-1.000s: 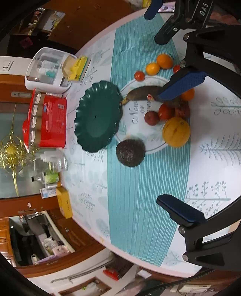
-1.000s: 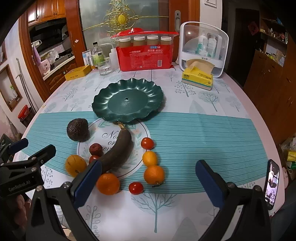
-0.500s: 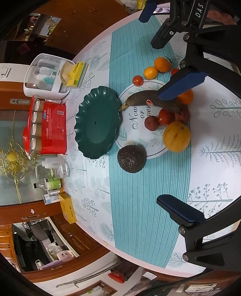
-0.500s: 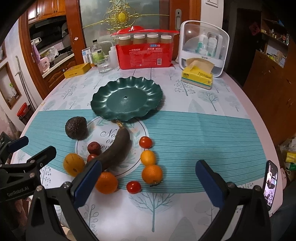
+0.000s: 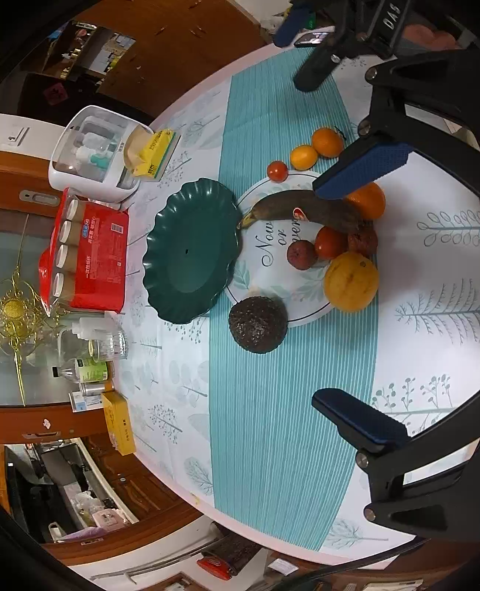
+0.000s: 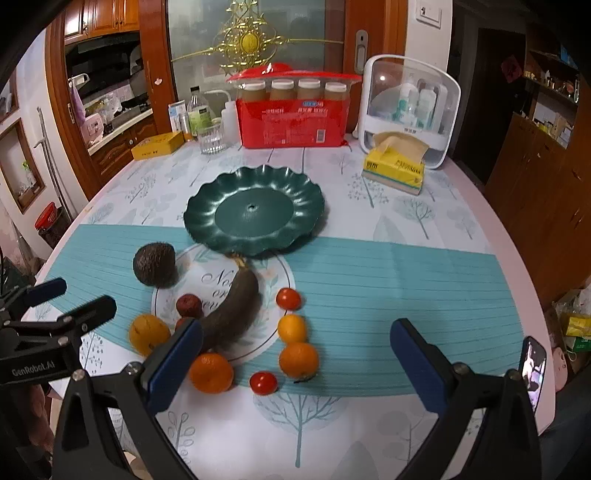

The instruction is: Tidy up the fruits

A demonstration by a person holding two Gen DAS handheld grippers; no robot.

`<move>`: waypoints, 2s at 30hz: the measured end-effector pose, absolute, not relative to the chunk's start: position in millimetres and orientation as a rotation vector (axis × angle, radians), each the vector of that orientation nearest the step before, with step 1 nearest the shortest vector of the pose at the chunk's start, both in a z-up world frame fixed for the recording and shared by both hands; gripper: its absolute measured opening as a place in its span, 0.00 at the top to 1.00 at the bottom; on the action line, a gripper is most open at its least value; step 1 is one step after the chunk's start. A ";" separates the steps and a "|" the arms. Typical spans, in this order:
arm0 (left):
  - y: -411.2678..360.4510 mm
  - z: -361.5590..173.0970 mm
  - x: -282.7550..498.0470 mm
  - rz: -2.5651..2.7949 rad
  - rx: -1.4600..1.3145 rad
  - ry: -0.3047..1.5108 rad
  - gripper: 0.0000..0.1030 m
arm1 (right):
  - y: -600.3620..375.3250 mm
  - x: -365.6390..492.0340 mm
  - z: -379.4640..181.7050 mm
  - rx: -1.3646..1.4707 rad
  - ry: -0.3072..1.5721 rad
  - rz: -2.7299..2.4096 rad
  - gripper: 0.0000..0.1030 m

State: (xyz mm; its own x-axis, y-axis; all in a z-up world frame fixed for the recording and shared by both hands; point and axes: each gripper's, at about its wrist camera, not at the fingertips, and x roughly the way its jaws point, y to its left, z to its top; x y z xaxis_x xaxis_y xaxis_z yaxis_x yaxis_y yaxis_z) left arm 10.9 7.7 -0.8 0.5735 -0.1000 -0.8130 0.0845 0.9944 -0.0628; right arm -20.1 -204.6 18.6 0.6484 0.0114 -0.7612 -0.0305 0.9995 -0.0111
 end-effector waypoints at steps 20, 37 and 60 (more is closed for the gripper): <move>9.5 10.3 24.4 -0.074 0.021 0.938 0.01 | -206.6 -9.1 43.4 -0.050 0.812 0.042 0.01; 3.0 -25.9 37.5 -0.062 0.061 1.014 0.01 | -205.6 1.5 1.7 -0.082 0.920 0.083 0.10; 9.6 -94.8 47.1 -0.150 0.006 1.230 0.06 | -240.8 22.6 -76.3 -0.007 1.131 0.144 0.31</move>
